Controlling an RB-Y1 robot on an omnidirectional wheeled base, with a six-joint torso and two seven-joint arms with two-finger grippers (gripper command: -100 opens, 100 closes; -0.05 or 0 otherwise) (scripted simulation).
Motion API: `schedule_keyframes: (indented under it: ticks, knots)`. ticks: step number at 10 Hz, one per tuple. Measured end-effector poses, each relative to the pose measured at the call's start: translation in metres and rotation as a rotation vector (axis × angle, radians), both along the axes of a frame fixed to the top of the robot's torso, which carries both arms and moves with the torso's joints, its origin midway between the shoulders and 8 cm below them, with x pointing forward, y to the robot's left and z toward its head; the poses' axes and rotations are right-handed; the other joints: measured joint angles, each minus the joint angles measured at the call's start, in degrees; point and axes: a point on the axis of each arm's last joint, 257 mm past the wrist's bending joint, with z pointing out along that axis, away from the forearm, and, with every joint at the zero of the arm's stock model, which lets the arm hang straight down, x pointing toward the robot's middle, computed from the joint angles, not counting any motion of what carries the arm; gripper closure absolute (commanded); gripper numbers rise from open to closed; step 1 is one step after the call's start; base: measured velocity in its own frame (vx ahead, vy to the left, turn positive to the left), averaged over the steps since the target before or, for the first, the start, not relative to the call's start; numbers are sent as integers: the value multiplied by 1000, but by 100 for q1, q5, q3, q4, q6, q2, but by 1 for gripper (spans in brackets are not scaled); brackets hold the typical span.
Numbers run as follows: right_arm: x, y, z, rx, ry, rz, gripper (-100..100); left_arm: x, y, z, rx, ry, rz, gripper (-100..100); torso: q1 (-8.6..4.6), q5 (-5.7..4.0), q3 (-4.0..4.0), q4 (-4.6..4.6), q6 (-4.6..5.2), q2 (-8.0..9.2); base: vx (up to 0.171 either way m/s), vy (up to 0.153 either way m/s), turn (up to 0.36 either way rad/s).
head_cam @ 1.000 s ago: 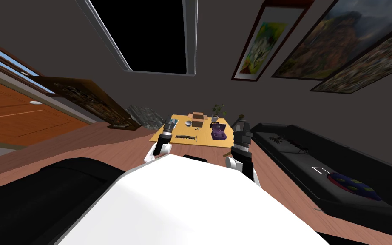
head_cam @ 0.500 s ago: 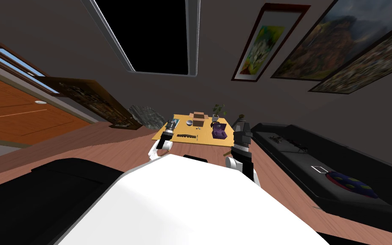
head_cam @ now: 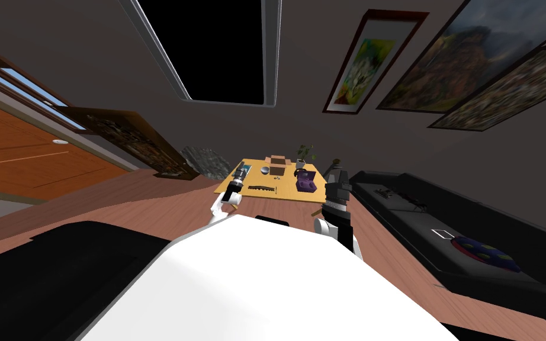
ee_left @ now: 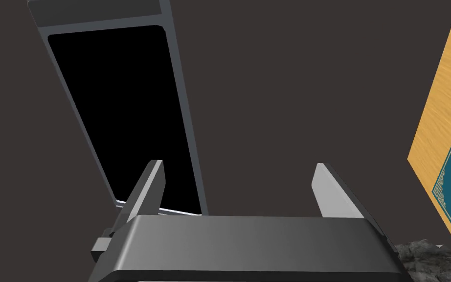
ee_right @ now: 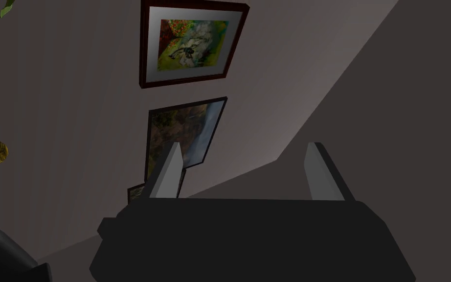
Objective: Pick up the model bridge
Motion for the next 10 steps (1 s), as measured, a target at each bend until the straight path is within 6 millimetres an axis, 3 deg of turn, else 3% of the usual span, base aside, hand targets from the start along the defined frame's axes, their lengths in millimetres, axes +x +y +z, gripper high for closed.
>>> schedule_keyframes:
  ticks: [10]
  knots:
    - [0,0,0,0,0,0,0,61,16,-82,-142,252,26,-100,-2,-1,-4,-1,0,-7,-25,15,-5]
